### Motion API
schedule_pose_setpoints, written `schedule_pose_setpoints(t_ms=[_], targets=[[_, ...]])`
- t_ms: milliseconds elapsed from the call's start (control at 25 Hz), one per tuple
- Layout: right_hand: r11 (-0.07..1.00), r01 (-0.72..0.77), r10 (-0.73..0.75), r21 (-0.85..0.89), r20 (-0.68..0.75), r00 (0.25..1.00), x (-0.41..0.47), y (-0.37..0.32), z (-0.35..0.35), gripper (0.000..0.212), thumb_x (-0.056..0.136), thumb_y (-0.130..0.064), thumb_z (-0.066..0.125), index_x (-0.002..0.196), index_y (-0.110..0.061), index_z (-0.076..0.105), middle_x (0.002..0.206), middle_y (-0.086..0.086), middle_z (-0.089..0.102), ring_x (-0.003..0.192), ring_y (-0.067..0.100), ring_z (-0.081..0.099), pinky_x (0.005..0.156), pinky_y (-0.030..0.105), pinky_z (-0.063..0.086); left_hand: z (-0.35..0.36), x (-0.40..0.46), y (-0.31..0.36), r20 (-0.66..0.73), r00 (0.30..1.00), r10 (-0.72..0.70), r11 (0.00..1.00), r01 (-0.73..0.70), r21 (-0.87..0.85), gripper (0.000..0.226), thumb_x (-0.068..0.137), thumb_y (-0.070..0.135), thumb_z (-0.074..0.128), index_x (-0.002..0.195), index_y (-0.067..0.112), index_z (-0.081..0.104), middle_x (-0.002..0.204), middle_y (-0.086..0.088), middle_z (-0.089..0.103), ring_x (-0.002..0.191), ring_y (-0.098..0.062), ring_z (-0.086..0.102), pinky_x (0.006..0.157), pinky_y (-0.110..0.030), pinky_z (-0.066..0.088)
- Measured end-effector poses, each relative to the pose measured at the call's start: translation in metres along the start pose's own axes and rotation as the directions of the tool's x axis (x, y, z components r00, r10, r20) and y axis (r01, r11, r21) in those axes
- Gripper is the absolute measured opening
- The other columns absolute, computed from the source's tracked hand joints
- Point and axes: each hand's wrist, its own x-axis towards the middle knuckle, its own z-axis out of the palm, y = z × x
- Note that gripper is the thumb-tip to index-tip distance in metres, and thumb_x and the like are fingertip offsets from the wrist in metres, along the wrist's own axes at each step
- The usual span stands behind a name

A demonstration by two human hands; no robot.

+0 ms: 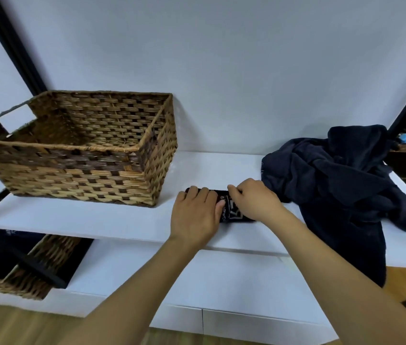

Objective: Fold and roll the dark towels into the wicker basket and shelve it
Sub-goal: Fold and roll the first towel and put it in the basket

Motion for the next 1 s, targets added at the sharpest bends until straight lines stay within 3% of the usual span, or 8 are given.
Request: schedule_pose_setpoints(t_ms=[80,200,320,520,640,760,880,1000], targets=[[0.961,0.153,-0.173,-0.229,-0.067,0.983,0.000,0.001,0.006,0.042,0.103,-0.035,0.038,0.070,-0.013,0.050,0.070,0.004,0.052,0.066,0.028,0.050,0.058,0.033,0.041,-0.003,0.011,-0.004,0.008,1.000,-0.027,1.000,0.027,0.004,0.047,0.105,0.037,0.030,0.076,0.018,0.062,0.071,0.000,0.064,0.070,-0.026,0.056,0.062,-0.034,0.024],[0.809,0.257,-0.444,-0.529,-0.264,0.856,-0.012,0.003,0.028,0.038,0.100,-0.033,0.038,0.082,-0.010,0.061,0.077,0.008,0.058,0.069,0.032,0.054,0.059,0.037,0.039,-0.009,0.045,-0.013,0.307,0.947,-0.093,0.984,0.135,-0.120,0.052,0.107,0.039,0.022,0.089,0.019,0.066,0.088,-0.002,0.069,0.079,-0.025,0.058,0.066,-0.034,0.034],[0.914,0.219,-0.320,-0.340,-0.277,0.906,-0.005,-0.001,0.022,0.044,0.103,-0.040,0.029,0.077,-0.016,0.055,0.073,0.002,0.057,0.070,0.029,0.055,0.059,0.034,0.035,-0.005,0.071,-0.023,0.544,0.836,-0.072,0.935,0.247,-0.256,0.044,0.108,0.040,0.021,0.100,0.019,0.059,0.103,-0.002,0.066,0.091,-0.025,0.057,0.076,-0.037,0.041],[0.999,0.025,-0.021,-0.022,0.158,0.987,0.047,0.001,0.002,0.045,0.101,-0.042,0.037,0.065,-0.016,0.042,0.069,0.001,0.052,0.066,0.024,0.049,0.057,0.033,0.036,0.016,0.041,-0.016,-0.041,0.999,-0.033,0.987,0.026,-0.160,0.037,0.103,0.042,0.036,0.094,0.016,0.059,0.088,0.000,0.055,0.081,-0.025,0.053,0.066,-0.037,0.036],[0.999,-0.020,0.009,0.040,0.271,0.963,0.062,0.000,-0.002,0.042,0.098,-0.039,0.043,0.065,-0.015,0.040,0.065,0.002,0.049,0.064,0.025,0.047,0.056,0.033,0.034,0.019,0.017,-0.009,-0.024,1.000,-0.003,0.997,0.001,-0.072,0.053,0.086,0.064,0.058,0.105,0.015,0.063,0.093,-0.001,0.056,0.085,-0.025,0.050,0.073,-0.039,0.039],[0.998,0.047,-0.046,0.048,-0.026,0.999,0.046,0.001,0.007,0.036,0.099,-0.038,0.046,0.071,-0.014,0.047,0.075,0.002,0.052,0.077,0.028,0.049,0.061,0.035,0.037,0.000,0.029,-0.004,0.230,0.972,-0.055,0.997,0.041,0.066,0.054,0.085,0.065,0.060,0.109,0.017,0.060,0.101,0.001,0.058,0.092,-0.024,0.053,0.075,-0.035,0.037],[0.964,0.265,-0.234,-0.005,-0.486,0.842,0.011,0.008,0.023,0.016,0.093,-0.028,0.062,0.090,-0.014,0.057,0.096,0.004,0.052,0.086,0.025,0.047,0.074,0.037,0.041,-0.017,0.052,0.005,0.390,0.887,-0.247,0.958,0.284,-0.039,0.042,0.089,0.058,0.055,0.094,0.016,0.055,0.094,0.000,0.063,0.083,-0.024,0.059,0.065,-0.033,0.039],[0.794,0.215,-0.086,0.568,-0.245,0.966,-0.020,0.000,0.024,0.011,0.096,-0.021,0.061,0.103,-0.017,0.053,0.107,-0.004,0.046,0.095,0.007,0.052,0.077,0.015,0.040,-0.031,0.059,0.011,0.570,0.745,-0.348,0.764,0.577,-0.288,0.032,0.088,0.045,0.052,0.078,0.015,0.054,0.078,-0.001,0.066,0.070,-0.022,0.062,0.057,-0.029,0.042]])
